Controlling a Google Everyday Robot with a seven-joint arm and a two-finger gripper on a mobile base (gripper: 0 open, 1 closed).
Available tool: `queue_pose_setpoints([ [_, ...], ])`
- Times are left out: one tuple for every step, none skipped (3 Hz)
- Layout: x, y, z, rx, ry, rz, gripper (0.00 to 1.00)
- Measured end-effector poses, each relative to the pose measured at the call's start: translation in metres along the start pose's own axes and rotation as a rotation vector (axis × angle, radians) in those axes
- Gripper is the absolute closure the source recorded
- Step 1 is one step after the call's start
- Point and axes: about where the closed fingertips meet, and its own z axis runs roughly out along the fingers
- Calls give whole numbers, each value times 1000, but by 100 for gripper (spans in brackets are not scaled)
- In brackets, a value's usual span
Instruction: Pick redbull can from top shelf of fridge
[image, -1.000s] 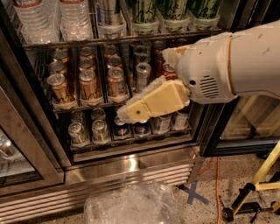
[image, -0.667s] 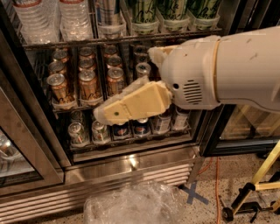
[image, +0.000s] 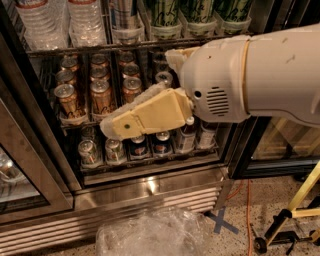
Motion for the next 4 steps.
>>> queue_pose_setpoints([
  [-12, 15, 12, -5, -32, -15, 0],
  [-34, 47, 34, 13, -99, -19, 0],
  [-44, 63, 44, 37, -111, -23, 0],
  [-44, 63, 44, 37, -111, -23, 0],
])
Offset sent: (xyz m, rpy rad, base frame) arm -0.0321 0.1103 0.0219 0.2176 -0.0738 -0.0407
